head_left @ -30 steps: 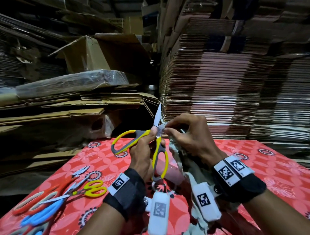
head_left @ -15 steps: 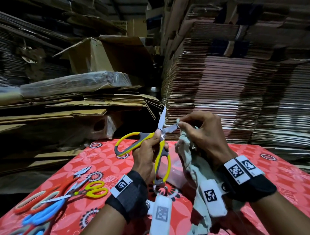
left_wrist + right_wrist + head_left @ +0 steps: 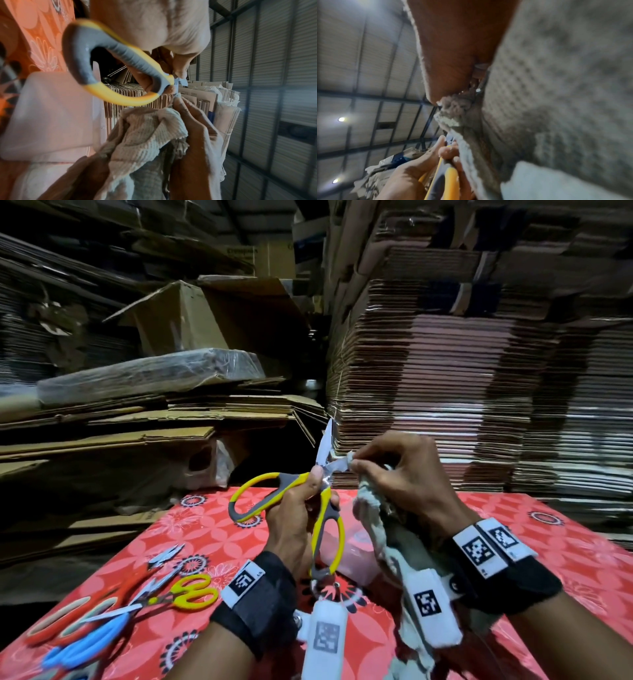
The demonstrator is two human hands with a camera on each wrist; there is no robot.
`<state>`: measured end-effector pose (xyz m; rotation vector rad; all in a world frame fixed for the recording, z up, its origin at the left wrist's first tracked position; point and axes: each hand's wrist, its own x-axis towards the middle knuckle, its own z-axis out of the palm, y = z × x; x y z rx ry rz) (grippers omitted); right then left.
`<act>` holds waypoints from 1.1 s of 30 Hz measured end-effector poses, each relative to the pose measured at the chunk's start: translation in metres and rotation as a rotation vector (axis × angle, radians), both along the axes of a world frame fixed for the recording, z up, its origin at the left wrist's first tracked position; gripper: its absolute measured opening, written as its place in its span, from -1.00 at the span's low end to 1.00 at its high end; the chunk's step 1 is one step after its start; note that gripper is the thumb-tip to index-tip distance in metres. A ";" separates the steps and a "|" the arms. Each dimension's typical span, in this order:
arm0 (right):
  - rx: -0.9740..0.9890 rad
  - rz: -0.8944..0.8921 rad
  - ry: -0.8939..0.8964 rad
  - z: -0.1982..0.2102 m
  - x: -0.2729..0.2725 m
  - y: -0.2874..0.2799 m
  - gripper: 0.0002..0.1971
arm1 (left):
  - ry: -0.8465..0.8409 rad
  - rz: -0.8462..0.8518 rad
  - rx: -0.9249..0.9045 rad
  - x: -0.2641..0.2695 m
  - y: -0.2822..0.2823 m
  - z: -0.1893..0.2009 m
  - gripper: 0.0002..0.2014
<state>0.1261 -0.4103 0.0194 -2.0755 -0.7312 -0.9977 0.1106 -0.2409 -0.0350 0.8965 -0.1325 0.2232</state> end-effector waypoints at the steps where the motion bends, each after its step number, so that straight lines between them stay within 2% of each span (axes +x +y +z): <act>1: 0.048 -0.027 -0.023 0.001 0.001 -0.001 -0.92 | -0.006 0.004 0.001 0.000 0.001 0.001 -0.82; 3: 0.054 -0.045 -0.039 -0.002 -0.001 0.000 -0.93 | -0.006 0.009 0.008 0.000 0.002 0.000 -0.82; 6: -0.052 0.050 0.030 -0.008 -0.006 0.009 -0.90 | 0.008 0.003 0.012 0.001 0.000 -0.003 -0.80; 14: 0.160 -0.031 0.054 -0.006 -0.001 0.003 -0.95 | 0.011 0.025 -0.011 0.001 0.005 0.000 -0.83; 18: 0.145 -0.071 0.064 0.004 0.002 -0.012 -0.97 | 0.016 0.053 -0.009 0.001 0.003 -0.001 -0.83; 22: 0.264 0.005 0.116 0.015 0.004 -0.022 -0.99 | -0.004 0.062 0.009 0.000 0.002 0.000 -0.78; 24: 0.326 0.075 0.198 0.017 0.005 -0.024 -0.99 | -0.027 0.052 0.000 0.000 0.000 0.001 -0.72; 26: 0.376 0.153 0.278 0.016 0.005 -0.024 -0.98 | -0.030 0.049 0.004 0.000 -0.003 -0.001 -0.76; 30: 0.456 0.231 0.364 0.017 0.006 -0.019 -0.89 | 0.016 0.051 0.008 0.001 -0.003 -0.004 -0.84; 33: 0.451 0.182 0.337 0.017 0.003 -0.014 -0.72 | 0.036 0.027 0.010 0.001 -0.003 -0.005 -0.85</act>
